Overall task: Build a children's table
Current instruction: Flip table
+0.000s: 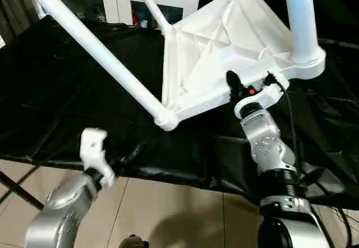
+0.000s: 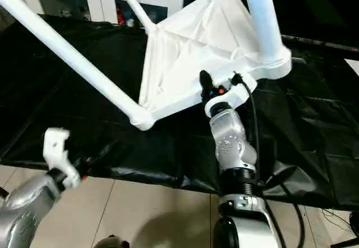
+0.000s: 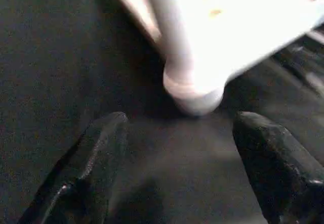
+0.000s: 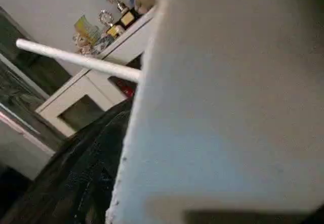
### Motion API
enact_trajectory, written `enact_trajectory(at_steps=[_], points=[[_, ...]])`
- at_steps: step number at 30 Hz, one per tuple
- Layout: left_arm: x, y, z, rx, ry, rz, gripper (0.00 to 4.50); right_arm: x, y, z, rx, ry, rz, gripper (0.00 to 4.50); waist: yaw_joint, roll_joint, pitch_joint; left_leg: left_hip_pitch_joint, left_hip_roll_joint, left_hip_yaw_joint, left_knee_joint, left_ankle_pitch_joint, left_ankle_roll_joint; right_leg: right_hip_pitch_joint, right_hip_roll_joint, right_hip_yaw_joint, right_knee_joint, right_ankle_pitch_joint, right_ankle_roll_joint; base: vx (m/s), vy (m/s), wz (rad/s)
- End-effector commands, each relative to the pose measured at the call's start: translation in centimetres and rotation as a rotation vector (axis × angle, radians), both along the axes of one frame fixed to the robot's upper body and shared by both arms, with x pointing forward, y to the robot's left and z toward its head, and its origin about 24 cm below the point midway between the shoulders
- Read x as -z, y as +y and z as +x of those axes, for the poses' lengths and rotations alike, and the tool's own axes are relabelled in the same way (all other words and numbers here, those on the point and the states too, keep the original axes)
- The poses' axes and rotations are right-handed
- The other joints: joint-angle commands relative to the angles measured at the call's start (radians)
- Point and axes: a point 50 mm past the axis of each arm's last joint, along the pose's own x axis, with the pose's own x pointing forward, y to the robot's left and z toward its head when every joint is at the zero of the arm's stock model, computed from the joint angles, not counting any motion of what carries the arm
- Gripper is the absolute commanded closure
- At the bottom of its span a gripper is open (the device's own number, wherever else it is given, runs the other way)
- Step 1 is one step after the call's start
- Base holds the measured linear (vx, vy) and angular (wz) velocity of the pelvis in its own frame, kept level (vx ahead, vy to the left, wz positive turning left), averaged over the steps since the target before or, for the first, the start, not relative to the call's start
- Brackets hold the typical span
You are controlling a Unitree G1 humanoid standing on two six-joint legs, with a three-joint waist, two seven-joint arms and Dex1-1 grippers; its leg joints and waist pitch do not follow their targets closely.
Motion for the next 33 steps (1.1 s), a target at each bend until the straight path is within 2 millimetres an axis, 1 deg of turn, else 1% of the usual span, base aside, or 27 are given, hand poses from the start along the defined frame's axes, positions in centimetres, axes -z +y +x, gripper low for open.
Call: enact_trajectory(at_steps=[1, 2, 3, 4, 6, 7, 9, 10, 11, 12, 15, 16, 17, 19, 20, 21, 22, 26, 29, 30, 31, 33], points=[[-2.0, -1.1, 0.4, 0.057, -0.107, 0.029, 0.74, -0.3, -1.7, -0.3, 0.060, -0.005, -0.267, 2.41, -0.009, 0.005, -0.060, 0.029, 0.073, -0.037, -0.082, -0.175, -0.059, 0.030, -0.104, 0.079, -0.085, -0.162, -0.055, 0.000, 0.000, 0.00], [-2.5, -1.4, 0.6, 0.074, -0.135, 0.036, 0.74, -0.3, -1.8, -0.4, 0.066, -0.005, -0.297, 2.41, -0.010, 0.004, -0.058, 0.027, 0.073, -0.038, -0.083, -0.179, -0.060, 0.030, -0.104, 0.079, -0.087, -0.174, -0.052, 0.000, 0.000, 0.00], [-2.7, -1.5, 0.6, 0.081, -0.144, 0.041, 0.74, -0.4, -1.8, -0.4, 0.066, -0.006, -0.304, 2.41, -0.011, 0.003, -0.057, 0.029, 0.072, -0.039, -0.083, -0.196, -0.064, 0.029, -0.105, 0.079, -0.090, -0.209, -0.047, 0.000, 0.000, 0.00], [-3.7, -2.0, 0.8, 0.120, -0.196, 0.071, 0.74, -0.6, -1.9, -0.4, 0.066, -0.012, -0.341, 2.41, -0.013, 0.003, -0.057, 0.032, 0.072, -0.039, -0.084, -0.210, -0.069, 0.028, -0.104, 0.078, -0.094, -0.238, -0.040, 0.000, 0.000, 0.00], [-4.7, -2.3, 1.1, 0.138, -0.255, 0.105, 0.74, -1.0, -2.1, -0.4, 0.080, -0.017, -0.369, 2.41, -0.016, 0.002, -0.055, 0.033, 0.071, -0.040, -0.085, -0.228, -0.073, 0.027, -0.103, 0.079, -0.097, -0.270, -0.032, 0.000, 0.000, 0.00], [-4.9, -2.4, 1.2, 0.138, -0.264, 0.110, 0.74, -1.1, -2.2, -0.4, 0.083, -0.018, -0.373, 2.41, -0.017, 0.001, -0.056, 0.033, 0.071, -0.042, -0.085, -0.228, -0.074, 0.029, -0.104, 0.079, -0.097, -0.276, -0.027, 0.000, 0.000, 0.00], [-5.5, -2.4, 1.5, 0.131, -0.300, 0.146, 0.74, -1.3, -2.4, -0.3, 0.094, -0.016, -0.417, 2.41, -0.020, -0.001, -0.057, 0.031, 0.071, -0.042, -0.084, -0.218, -0.074, 0.029, -0.103, 0.079, -0.095, -0.259, -0.029, 0.000, 0.000, 0.00], [-5.8, -2.4, 1.7, 0.128, -0.317, 0.170, 0.74, -1.4, -2.5, -0.3, 0.099, -0.014, -0.437, 2.41, -0.020, -0.002, -0.060, 0.032, 0.070, -0.042, -0.083, -0.211, -0.074, 0.031, -0.102, 0.078, -0.093, -0.247, -0.028, 0.000, 0.000, 0.00], [-6.0, -2.4, 1.8, 0.128, -0.326, 0.193, 0.74, -1.5, -2.7, -0.3, 0.107, -0.009, -0.468, 2.41, -0.020, -0.001, -0.060, 0.033, 0.070, -0.042, -0.083, -0.210, -0.073, 0.029, -0.101, 0.078, -0.092, -0.239, -0.029, 0.000, 0.000, 0.00], [-6.1, -2.4, 2.0, 0.123, -0.333, 0.215, 0.74, -1.6, -2.8, -0.2, 0.114, -0.007, -0.492, 2.41, -0.021, -0.005, -0.060, 0.033, 0.069, -0.041, -0.082, -0.211, -0.073, 0.028, -0.099, 0.077, -0.092, -0.231, -0.031, 0.000, 0.000, 0.00], [-6.4, -2.4, 2.2, 0.112, -0.343, 0.231, 0.74, -1.7, -2.9, -0.2, 0.124, -0.003, -0.523, 2.41, -0.021, -0.003, -0.060, 0.035, 0.070, -0.041, -0.082, -0.222, -0.074, 0.026, -0.100, 0.077, -0.093, -0.238, -0.036, 0.000, 0.000, 0.00], [-6.7, -2.4, 2.4, 0.105, -0.354, 0.247, 0.74, -1.7, -3.0, -0.2, 0.133, 0.009, -0.564, 2.41, -0.019, -0.004, -0.061, 0.037, 0.071, -0.041, -0.082, -0.222, -0.079, 0.025, -0.099, 0.077, -0.091, -0.230, -0.038, 0.000, 0.000, 0.00], [-6.7, -2.4, 2.5, 0.104, -0.357, 0.251, 0.74, -1.7, -3.0, -0.2, 0.134, 0.012, -0.572, 2.41, -0.019, -0.003, -0.061, 0.041, 0.071, -0.040, -0.082, -0.234, -0.083, 0.021, -0.097, 0.077, -0.092, -0.229, -0.040, 0.000, 0.000, 0.00], [-6.8, -2.4, 2.6, 0.108, -0.371, 0.284, 0.74, -1.7, -3.1, -0.2, 0.145, 0.020, -0.601, 2.41, -0.019, -0.004, -0.058, 0.040, 0.070, -0.042, -0.084, -0.249, -0.087, 0.022, -0.099, 0.077, -0.095, -0.246, -0.040, 0.000, 0.000, 0.00], [-6.8, -2.4, 2.6, 0.109, -0.374, 0.294, 0.74, -1.7, -3.1, -0.2, 0.149, 0.022, -0.608, 2.41, -0.020, -0.006, -0.059, 0.039, 0.070, -0.043, -0.085, -0.263, -0.090, 0.024, -0.100, 0.077, -0.096, -0.264, -0.035, 0.000, 0.000, 0.00], [-6.9, -2.4, 2.7, 0.110, -0.380, 0.308, 0.74, -1.7, -3.1, -0.1, 0.155, 0.026, -0.614, 2.41, -0.020, -0.006, -0.061, 0.041, 0.072, -0.045, -0.086, -0.272, -0.093, 0.023, -0.101, 0.077, -0.097, -0.271, -0.031, 0.000, 0.000, 0.00], [-6.9, -2.5, 2.8, 0.110, -0.384, 0.317, 0.74, -1.7, -3.1, -0.1, 0.159, 0.029, -0.618, 2.44, -0.020, -0.004, -0.060, 0.044, 0.072, -0.045, -0.086, -0.286, -0.099, 0.020, -0.100, 0.077, -0.098, -0.276, -0.030, 0.000, 0.000, 0.00], [-7.1, -2.5, 3.0, 0.103, -0.403, 0.354, 0.74, -1.9, -3.2, -0.1, 0.170, 0.025, -0.660, 2.46, -0.019, -0.005, -0.060, 0.054, 0.071, -0.045, -0.086, -0.333, -0.108, 0.012, -0.099, 0.077, -0.102, -0.297, -0.033, 0.000, 0.000, 0.00], [-7.3, -2.6, 3.2, 0.105, -0.417, 0.367, 0.74, -2.0, -3.2, -0.1, 0.194, 0.035, -0.700, 2.46, -0.020, -0.006, -0.059, 0.051, 0.072, -0.047, -0.087, -0.341, -0.111, 0.014, -0.102, 0.077, -0.103, -0.309, -0.035, 0.000, 0.000, 0.00], [-7.3, -2.6, 3.2, 0.105, -0.417, 0.367, 0.74, -2.0, -3.2, -0.1, 0.194, 0.035, -0.700, 2.46, -0.020, -0.005, -0.061, 0.050, 0.073, -0.048, -0.088, -0.331, -0.113, 0.014, -0.101, 0.077, -0.100, -0.289, -0.038, 0.000, 0.000, 0.00], [-7.4, -2.7, 3.3, 0.112, -0.432, 0.392, 0.74, -2.1, -3.3, -0.1, 0.197, 0.028, -0.752, 2.46, -0.020, -0.006, -0.061, 0.047, 0.073, -0.048, -0.089, -0.324, -0.114, 0.017, -0.101, 0.076, -0.098, -0.273, -0.039, 0.000, 0.000, 0.00], [-7.5, -2.8, 3.3, 0.122, -0.440, 0.408, 0.74, -2.2, -3.2, -0.1, 0.198, 0.021, -0.777, 2.46, -0.019, -0.007, -0.062, 0.046, 0.073, -0.047, -0.088, -0.312, -0.113, 0.018, -0.101, 0.077, -0.096, -0.255, -0.039, 0.000, 0.000, 0.00]])
